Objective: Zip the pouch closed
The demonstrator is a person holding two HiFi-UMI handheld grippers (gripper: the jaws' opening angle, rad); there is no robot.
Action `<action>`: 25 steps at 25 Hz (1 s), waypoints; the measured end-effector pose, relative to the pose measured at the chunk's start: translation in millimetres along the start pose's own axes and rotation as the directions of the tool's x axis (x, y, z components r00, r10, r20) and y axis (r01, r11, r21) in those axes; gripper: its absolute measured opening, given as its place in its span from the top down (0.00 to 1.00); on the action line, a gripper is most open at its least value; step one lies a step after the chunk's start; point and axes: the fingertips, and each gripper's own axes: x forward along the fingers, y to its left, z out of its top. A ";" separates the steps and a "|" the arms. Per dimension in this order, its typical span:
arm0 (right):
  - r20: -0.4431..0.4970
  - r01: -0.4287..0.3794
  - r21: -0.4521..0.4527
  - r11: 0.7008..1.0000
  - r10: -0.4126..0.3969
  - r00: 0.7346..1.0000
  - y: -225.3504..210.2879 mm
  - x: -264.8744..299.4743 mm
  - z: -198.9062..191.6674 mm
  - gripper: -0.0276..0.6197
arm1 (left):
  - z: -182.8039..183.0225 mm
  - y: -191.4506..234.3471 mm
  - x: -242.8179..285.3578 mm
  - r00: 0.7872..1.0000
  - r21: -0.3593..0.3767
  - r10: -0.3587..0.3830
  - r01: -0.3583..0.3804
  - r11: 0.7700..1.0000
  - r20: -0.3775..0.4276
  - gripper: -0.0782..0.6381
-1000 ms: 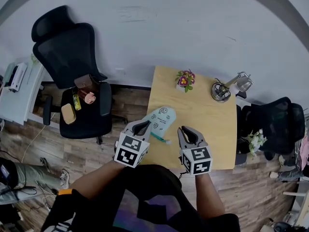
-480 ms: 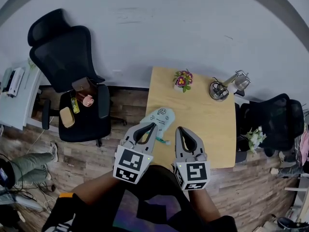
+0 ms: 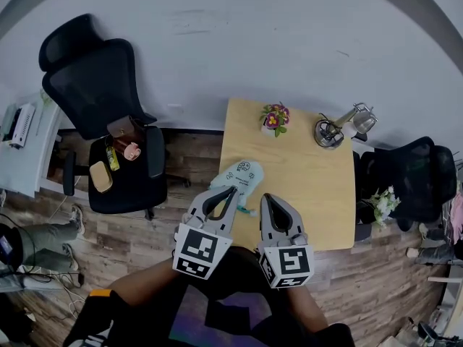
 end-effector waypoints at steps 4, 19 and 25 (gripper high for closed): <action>-0.003 0.008 -0.002 1.000 -0.008 1.000 0.0 1.6 -2.2 0.94 | -1.4 -0.2 1.0 1.000 0.002 -0.005 0.005 1.000 -0.003 0.87; -0.010 0.011 -0.003 1.000 -0.011 1.000 -3.8 6.7 -4.3 0.94 | -2.4 2.1 3.3 1.000 0.003 -0.002 0.002 1.000 -0.005 0.87; -0.013 0.013 -0.010 1.000 -0.013 1.000 -6.0 8.0 -3.8 0.94 | -0.6 2.9 4.9 1.000 0.008 -0.001 0.001 1.000 -0.003 0.87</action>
